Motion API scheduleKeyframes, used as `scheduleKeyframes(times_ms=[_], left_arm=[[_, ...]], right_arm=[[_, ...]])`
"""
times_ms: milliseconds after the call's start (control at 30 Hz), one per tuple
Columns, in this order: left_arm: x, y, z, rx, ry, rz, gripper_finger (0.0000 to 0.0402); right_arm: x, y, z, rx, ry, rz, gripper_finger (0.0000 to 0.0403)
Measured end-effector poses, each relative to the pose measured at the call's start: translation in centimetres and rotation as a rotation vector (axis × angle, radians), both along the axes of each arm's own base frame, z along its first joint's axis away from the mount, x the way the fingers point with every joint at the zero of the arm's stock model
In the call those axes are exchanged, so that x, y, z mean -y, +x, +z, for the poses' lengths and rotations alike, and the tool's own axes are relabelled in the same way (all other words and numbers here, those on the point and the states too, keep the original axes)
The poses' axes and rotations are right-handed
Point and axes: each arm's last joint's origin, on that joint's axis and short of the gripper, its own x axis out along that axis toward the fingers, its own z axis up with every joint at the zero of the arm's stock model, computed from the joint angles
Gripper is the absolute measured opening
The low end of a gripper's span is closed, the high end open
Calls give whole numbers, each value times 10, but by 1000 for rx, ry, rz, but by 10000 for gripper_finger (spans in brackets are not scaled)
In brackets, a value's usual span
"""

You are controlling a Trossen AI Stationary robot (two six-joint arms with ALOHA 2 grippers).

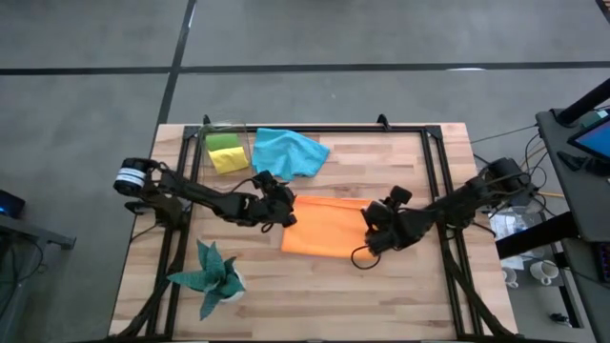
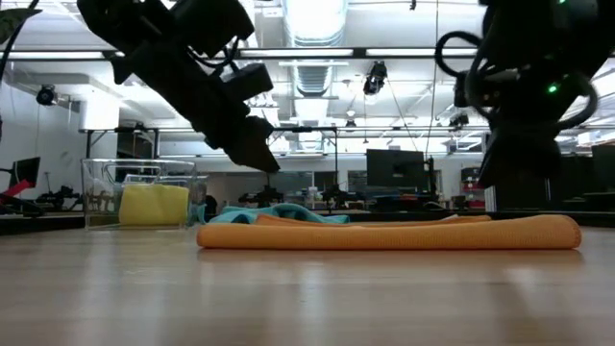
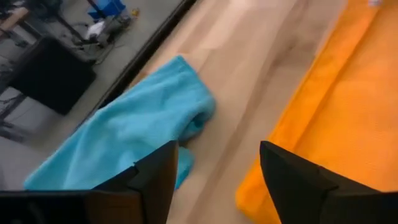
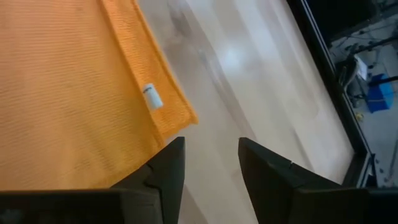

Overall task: Roll microfiber towels into tight, uniform cylinder then place into a basket
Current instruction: Fold the orange microfiber towel

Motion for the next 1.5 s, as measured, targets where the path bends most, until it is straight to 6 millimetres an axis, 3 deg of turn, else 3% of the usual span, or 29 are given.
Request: scheduleKeyframes(times_ms=[133, 267, 500, 600, 733, 967, 1500], left_arm=[[-10, 5, -3, 21, -185, -151, 213], [-39, 8, -1, 45, -404, -264, 213], [-99, -5, 6, -18, -672, -230, 213], [-112, -8, 8, -60, -757, -238, 213], [-113, -9, 6, -118, -767, -277, 213], [-106, 2, -1, -170, -731, -348, 213], [-90, 9, -13, -317, -529, -482, 212]], right_arm=[[0, -11, 3, 42, 22, 3, 146], [7, -28, 5, 122, 105, -15, 146], [15, -58, 0, 324, 388, 110, 144], [17, -66, -2, 452, 464, 190, 138], [21, -76, -3, 576, 500, 229, 126], [26, -86, -3, 645, 513, 241, 112], [26, -86, -5, 629, 505, 240, 100]])
